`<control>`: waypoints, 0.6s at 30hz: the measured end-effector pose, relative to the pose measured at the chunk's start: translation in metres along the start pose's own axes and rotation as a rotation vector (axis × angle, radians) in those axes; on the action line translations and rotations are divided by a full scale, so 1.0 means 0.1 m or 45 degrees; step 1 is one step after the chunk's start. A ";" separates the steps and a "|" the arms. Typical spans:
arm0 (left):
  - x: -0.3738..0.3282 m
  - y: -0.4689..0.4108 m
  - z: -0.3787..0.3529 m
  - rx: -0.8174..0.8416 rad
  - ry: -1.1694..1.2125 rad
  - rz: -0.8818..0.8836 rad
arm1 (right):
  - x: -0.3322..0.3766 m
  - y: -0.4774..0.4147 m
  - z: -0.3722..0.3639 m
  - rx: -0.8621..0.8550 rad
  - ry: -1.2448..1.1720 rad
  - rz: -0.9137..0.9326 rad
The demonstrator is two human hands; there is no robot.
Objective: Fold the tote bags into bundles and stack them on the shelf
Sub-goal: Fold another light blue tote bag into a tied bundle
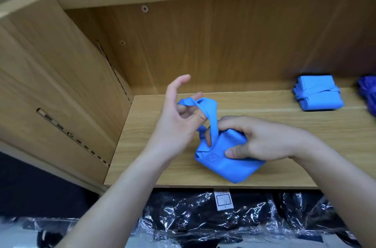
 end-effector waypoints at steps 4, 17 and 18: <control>0.02 0.03 0.07 0.007 -0.032 0.022 | -0.09 0.04 -0.01 0.004 -0.302 -0.036; -0.08 0.12 -0.27 0.507 -2.234 -1.593 | -0.23 0.21 0.09 0.399 -0.697 -0.064; -0.07 0.10 -0.29 0.542 -2.289 -1.624 | -0.24 0.21 0.11 0.418 -0.718 -0.079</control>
Point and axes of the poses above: each hand's wrist, its own y-axis away from the middle knuckle, its own z-axis out of the back of the hand, x = y × z, the point moved 4 cm from there along -y, towards the middle knuckle, and after that the axes turned 5 degrees about -y, right-handed, at the moved point
